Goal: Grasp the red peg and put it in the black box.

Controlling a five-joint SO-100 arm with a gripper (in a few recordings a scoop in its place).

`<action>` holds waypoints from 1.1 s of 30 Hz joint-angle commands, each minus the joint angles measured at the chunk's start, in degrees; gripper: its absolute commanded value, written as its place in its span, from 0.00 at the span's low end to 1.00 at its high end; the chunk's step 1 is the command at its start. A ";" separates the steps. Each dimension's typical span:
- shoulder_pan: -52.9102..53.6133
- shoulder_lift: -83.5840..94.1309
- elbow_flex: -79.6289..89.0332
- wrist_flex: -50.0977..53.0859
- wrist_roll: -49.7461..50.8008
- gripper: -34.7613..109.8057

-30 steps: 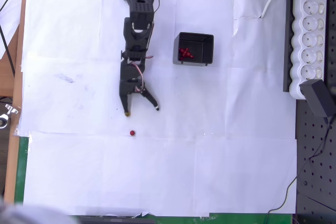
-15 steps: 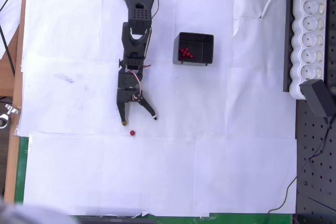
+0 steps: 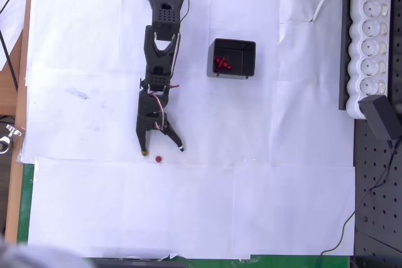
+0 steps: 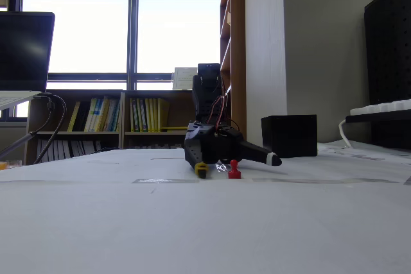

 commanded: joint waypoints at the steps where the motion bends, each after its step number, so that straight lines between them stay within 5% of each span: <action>1: 0.88 1.58 7.29 -0.09 -0.44 0.56; 33: -3.60 7.38 8.79 -8.09 -0.97 0.56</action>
